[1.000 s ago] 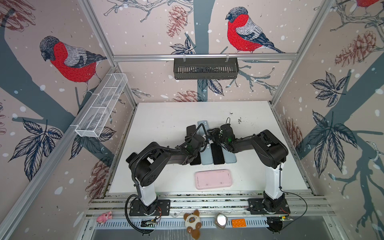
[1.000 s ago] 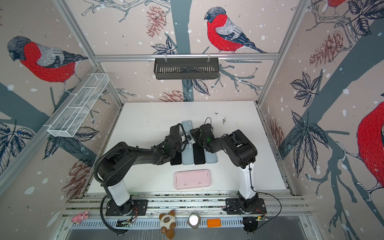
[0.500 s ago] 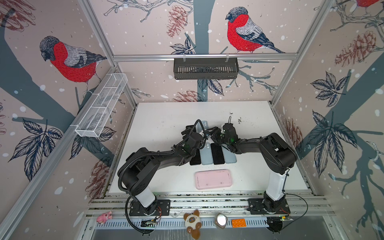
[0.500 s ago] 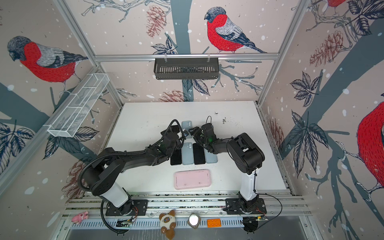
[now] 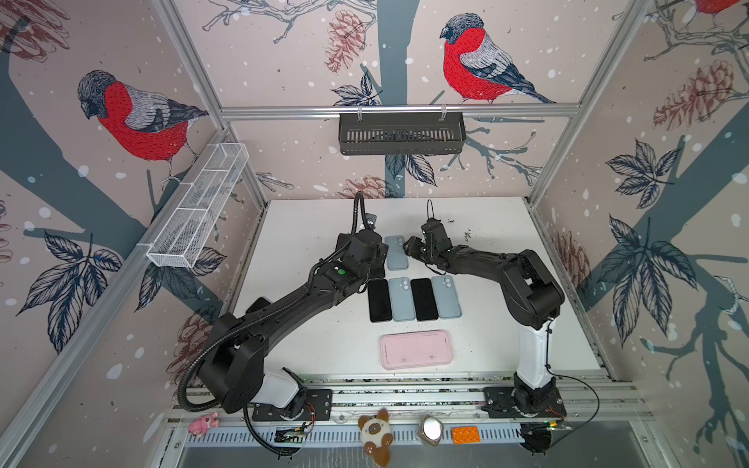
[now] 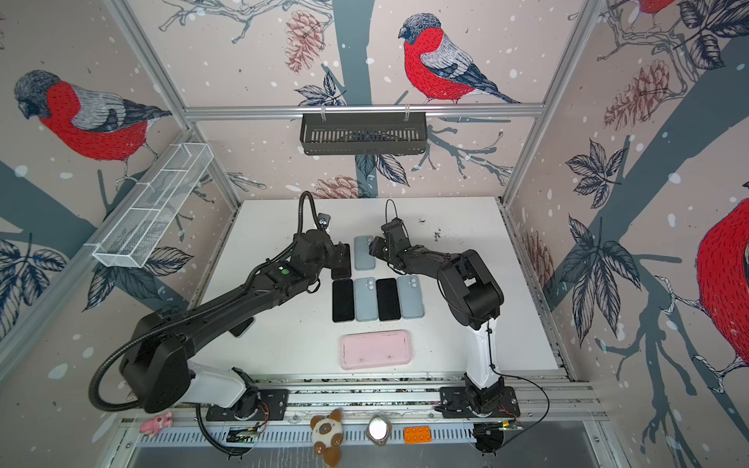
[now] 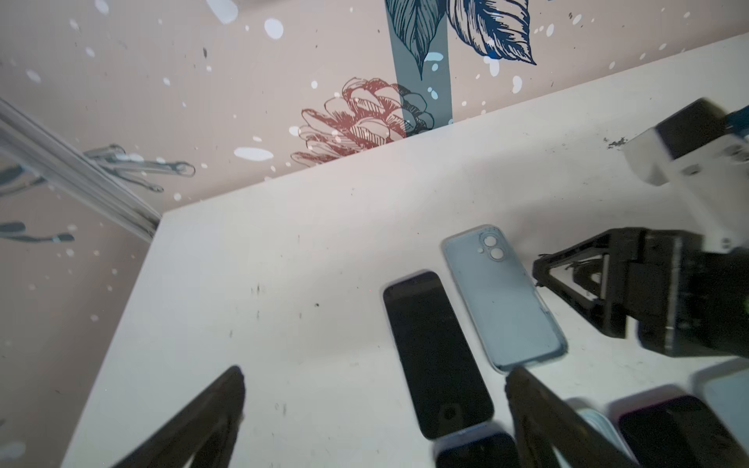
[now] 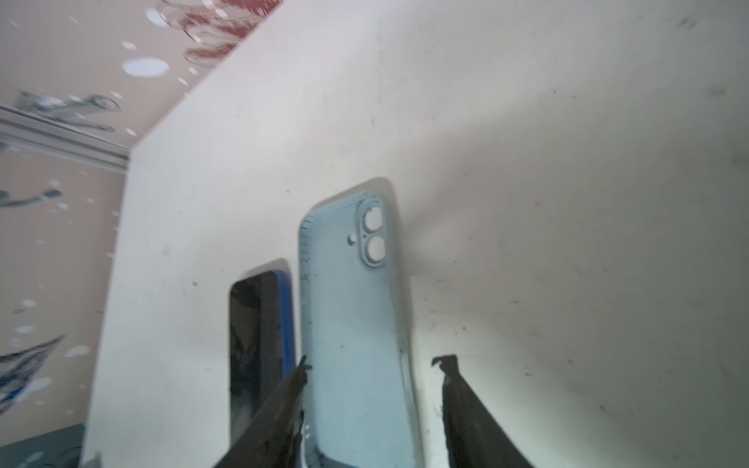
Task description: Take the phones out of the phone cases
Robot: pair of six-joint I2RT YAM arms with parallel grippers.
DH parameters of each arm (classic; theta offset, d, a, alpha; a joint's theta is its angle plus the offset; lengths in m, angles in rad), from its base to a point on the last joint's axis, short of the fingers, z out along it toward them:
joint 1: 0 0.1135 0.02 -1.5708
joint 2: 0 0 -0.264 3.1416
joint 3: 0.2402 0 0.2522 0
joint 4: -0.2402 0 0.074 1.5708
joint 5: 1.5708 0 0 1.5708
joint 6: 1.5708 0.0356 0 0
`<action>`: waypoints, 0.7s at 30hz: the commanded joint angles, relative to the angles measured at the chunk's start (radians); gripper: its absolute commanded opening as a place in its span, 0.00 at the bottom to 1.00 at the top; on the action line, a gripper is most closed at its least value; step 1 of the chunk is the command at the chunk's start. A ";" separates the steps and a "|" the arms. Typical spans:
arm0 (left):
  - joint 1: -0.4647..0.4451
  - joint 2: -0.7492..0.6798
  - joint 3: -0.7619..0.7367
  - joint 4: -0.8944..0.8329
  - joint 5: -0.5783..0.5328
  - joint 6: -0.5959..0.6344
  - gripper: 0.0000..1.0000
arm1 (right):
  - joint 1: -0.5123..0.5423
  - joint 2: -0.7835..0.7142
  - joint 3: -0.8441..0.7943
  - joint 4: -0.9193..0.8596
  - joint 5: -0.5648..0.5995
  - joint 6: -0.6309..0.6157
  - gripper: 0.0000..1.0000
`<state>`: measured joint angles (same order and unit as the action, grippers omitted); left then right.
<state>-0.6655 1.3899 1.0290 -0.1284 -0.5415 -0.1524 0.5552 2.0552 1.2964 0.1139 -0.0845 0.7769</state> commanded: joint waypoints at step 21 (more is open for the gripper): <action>0.003 -0.435 -0.243 -0.311 -0.081 -0.402 0.99 | 0.096 0.136 0.182 -0.216 0.218 -0.323 0.11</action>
<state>-0.6643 0.9722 0.7979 -0.4129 -0.5861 -0.5129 0.6369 2.1872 1.4708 -0.0692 0.0959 0.5030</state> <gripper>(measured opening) 0.990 0.119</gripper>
